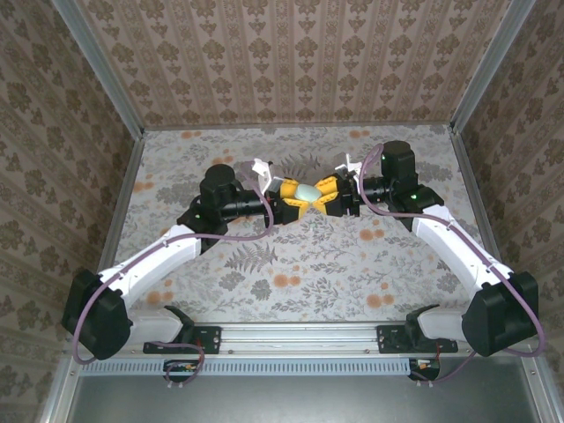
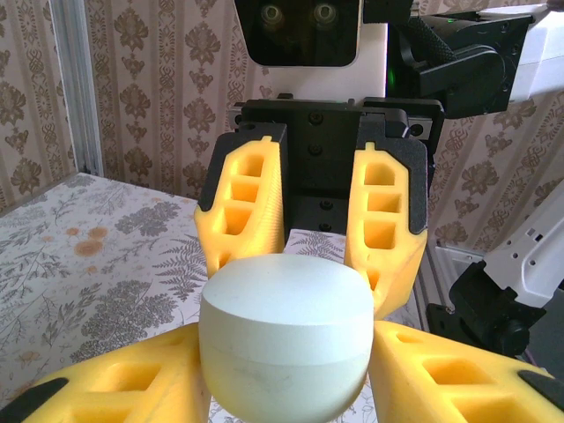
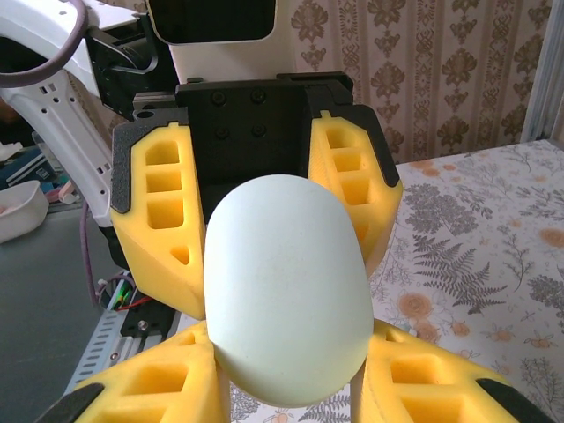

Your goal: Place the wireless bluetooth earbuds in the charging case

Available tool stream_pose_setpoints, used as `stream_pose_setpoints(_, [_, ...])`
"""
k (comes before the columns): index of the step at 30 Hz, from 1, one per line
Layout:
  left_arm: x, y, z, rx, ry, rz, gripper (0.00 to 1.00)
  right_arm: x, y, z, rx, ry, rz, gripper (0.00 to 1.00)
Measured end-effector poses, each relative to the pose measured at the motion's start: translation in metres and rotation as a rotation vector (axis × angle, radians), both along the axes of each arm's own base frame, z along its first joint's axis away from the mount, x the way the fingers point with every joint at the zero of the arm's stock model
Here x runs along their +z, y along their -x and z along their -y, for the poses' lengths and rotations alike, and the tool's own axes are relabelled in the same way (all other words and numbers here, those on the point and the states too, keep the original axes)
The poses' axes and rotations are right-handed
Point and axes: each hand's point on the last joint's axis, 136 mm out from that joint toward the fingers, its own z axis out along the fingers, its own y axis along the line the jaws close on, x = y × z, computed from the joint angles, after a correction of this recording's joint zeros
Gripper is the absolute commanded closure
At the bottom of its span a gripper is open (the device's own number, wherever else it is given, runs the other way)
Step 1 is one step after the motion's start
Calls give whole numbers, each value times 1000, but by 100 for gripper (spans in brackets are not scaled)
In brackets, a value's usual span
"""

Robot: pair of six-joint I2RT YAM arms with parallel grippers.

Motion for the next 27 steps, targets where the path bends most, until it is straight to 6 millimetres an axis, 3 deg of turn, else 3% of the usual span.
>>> stream_pose_setpoints(11, [1, -2, 2, -2, -6, -3, 65, 1, 1, 1, 8, -5, -2, 67])
stream_pose_setpoints(21, [1, -6, 2, 39, -2, 9, 67, -3, -6, 6, -79, 11, -20, 35])
stream_pose_setpoints(27, [-5, -17, -6, 144, 26, 50, 67, 6, -17, 17, -260, -14, -156, 32])
